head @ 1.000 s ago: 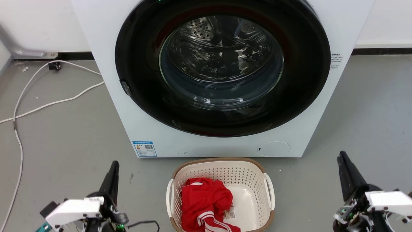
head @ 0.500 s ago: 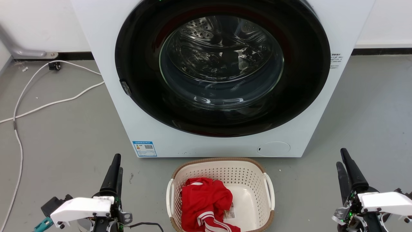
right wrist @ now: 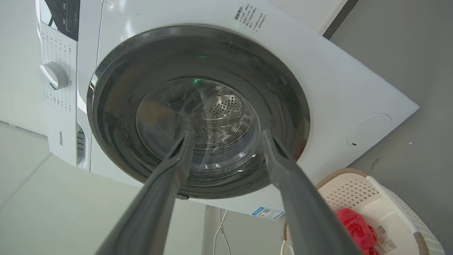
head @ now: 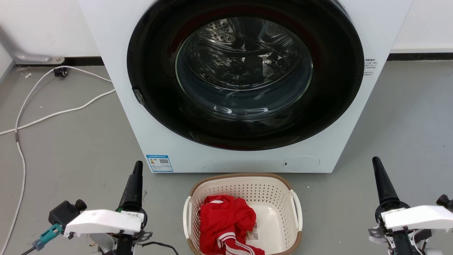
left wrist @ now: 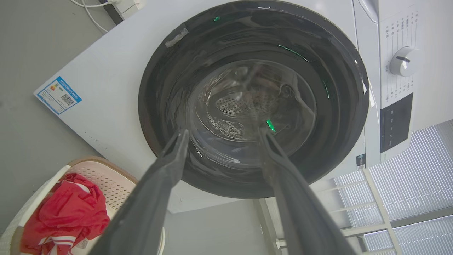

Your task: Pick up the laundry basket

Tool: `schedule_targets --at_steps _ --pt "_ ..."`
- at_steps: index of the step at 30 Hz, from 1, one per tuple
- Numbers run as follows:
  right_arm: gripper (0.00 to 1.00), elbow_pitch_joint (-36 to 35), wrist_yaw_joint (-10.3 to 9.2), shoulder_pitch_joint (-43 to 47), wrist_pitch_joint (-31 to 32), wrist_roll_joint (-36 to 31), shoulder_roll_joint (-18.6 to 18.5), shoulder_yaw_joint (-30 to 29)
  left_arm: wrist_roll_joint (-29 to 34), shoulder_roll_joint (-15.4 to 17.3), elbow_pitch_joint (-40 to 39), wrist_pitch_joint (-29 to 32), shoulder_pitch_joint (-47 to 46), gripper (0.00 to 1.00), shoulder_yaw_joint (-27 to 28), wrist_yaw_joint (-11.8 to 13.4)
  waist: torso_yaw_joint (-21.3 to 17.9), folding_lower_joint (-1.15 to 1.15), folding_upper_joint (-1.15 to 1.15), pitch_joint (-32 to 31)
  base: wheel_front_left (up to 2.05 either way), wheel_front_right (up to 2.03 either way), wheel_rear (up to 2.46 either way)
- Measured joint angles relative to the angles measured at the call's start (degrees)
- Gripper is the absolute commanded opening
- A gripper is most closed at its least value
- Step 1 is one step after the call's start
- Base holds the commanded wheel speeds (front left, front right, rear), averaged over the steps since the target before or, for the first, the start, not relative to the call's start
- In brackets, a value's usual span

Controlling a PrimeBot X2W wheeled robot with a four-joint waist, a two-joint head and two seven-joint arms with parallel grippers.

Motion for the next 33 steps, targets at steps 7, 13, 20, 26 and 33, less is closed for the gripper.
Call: schedule_targets --at_steps 7,13,20,26,33 --pt "1.00 -1.5 0.00 0.1 -1.5 -8.9 0.0 0.7 7.4 0.0 -0.8 -1.4 -0.1 1.00 -1.6 0.6 0.1 0.00 0.00 0.0 0.00 0.00 0.00" --pt "1.00 -2.1 0.00 0.7 -2.6 -15.3 0.0 1.0 13.4 0.0 -0.9 -2.5 -0.2 1.00 -2.8 1.0 0.2 0.00 0.00 0.0 0.00 0.00 0.00" --pt "1.00 -2.3 0.00 1.0 -3.9 -23.4 0.0 1.5 20.1 0.0 -1.3 -3.8 -0.2 1.00 -3.9 2.1 0.3 0.00 0.00 -0.1 0.00 0.00 0.00" --pt "1.00 -2.6 0.00 1.2 -5.0 -29.1 0.0 1.9 25.1 0.0 -1.8 -4.8 -0.3 1.00 -4.2 2.8 0.4 0.00 0.00 -0.1 0.00 0.00 0.00" --pt "1.00 -2.6 0.01 1.3 -6.1 -34.1 0.0 2.0 30.1 0.0 -2.3 -6.0 -0.3 1.00 -4.5 3.4 0.7 0.00 0.00 -0.2 0.00 0.00 0.00"
